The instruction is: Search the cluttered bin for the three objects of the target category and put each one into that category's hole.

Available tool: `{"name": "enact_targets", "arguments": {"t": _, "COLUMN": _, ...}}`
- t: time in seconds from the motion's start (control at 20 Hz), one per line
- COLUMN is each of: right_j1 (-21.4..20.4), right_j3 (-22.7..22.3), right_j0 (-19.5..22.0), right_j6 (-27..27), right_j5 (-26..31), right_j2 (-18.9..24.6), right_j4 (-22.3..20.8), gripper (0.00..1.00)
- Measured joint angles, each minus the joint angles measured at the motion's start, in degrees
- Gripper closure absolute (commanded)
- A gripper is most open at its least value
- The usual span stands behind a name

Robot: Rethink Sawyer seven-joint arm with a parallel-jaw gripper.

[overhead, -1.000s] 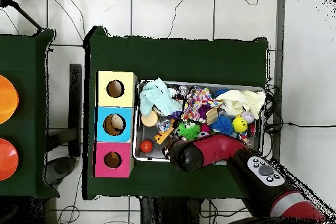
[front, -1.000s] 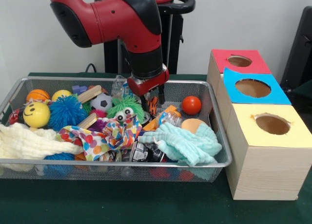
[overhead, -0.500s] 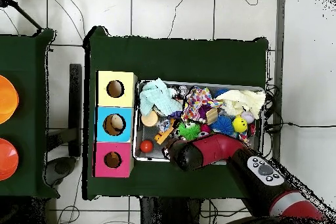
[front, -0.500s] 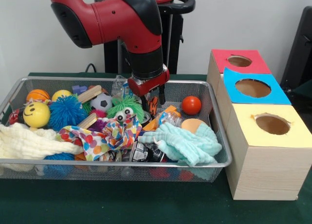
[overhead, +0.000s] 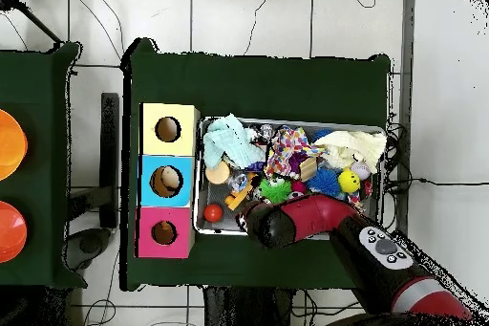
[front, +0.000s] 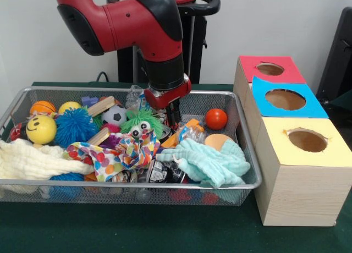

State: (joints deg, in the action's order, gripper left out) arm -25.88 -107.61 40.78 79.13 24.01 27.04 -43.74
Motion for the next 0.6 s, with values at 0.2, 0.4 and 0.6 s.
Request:
{"name": "enact_targets", "arguments": {"t": 0.2, "right_j1": 0.62, "right_j3": 0.10, "right_j0": 0.04, "right_j6": 0.00, "right_j5": -0.01, "right_j2": 0.01, "right_j4": 0.01, "gripper": 1.00}}
{"name": "enact_targets", "arguments": {"t": 0.4, "right_j1": 0.89, "right_j3": 0.20, "right_j0": 0.04, "right_j6": 0.00, "right_j5": -0.02, "right_j2": 0.01, "right_j4": 0.01, "gripper": 1.00}}
{"name": "enact_targets", "arguments": {"t": 0.6, "right_j1": 0.90, "right_j3": 0.22, "right_j0": 0.04, "right_j6": 0.00, "right_j5": -0.01, "right_j2": 0.01, "right_j4": 0.01, "gripper": 1.00}}
